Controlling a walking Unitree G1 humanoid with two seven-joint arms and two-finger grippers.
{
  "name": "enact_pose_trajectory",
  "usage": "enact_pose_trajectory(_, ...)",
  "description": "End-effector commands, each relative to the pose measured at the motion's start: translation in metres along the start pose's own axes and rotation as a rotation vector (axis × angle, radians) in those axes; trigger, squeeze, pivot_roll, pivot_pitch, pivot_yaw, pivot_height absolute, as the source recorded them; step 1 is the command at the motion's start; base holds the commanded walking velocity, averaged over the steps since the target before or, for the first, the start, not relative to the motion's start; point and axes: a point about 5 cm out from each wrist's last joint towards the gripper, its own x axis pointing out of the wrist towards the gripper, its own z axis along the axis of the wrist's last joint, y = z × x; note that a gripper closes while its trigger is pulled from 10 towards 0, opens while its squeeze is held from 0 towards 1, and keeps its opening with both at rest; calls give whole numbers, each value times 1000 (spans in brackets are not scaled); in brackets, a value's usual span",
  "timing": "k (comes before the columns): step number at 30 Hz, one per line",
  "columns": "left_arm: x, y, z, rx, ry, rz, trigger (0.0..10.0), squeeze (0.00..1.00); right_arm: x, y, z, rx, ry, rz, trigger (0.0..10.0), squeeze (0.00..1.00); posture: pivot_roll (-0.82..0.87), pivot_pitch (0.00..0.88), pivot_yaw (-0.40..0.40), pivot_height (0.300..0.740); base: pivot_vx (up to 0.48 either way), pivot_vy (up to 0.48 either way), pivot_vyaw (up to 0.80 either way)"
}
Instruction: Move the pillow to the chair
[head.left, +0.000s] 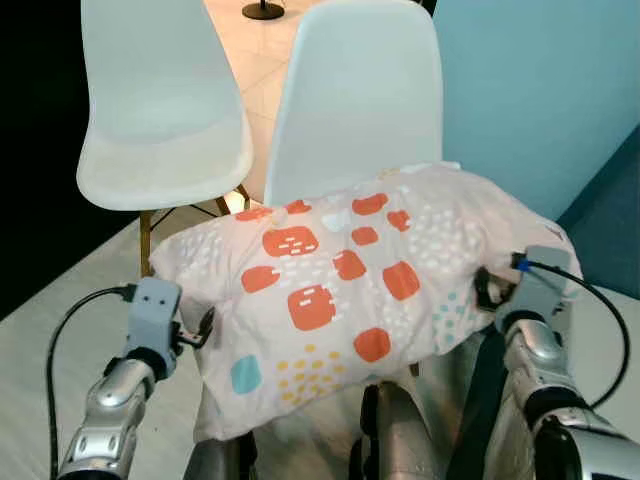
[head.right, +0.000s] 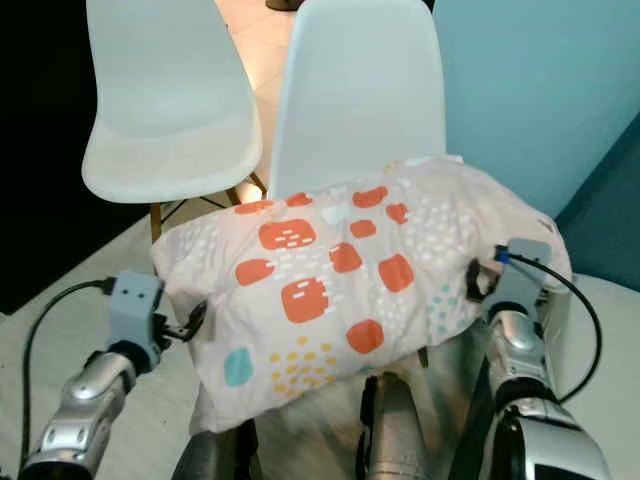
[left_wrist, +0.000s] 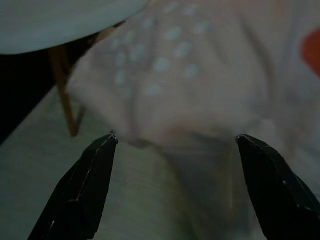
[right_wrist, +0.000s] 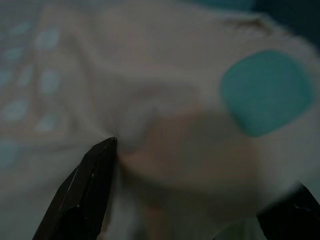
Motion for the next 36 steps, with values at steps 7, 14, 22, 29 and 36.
enact_pose_trajectory(7,-24,41,1,-104,-50,311,10000,0,0,-34,13,-69,-81,-218,10000,0,40,155,-19,579,0,0,0)
enact_pose_trajectory(14,-14,44,35,24,-196,360,10000,0,6,-5,43,-106,-238,-147,10000,0,42,143,-25,579,0,0,0)
enact_pose_trajectory(22,5,-7,48,-51,-237,187,10000,0,-2,64,42,196,-228,164,10000,0,38,134,-27,579,0,0,0)
enact_pose_trajectory(29,37,-64,56,-76,-166,-2,10000,0,-39,156,41,212,-215,571,10000,0,22,119,-23,579,0,0,0)
enact_pose_trajectory(36,38,-59,50,85,-134,39,10000,0,-53,155,0,89,-120,565,10000,0,30,110,-22,579,0,0,0)
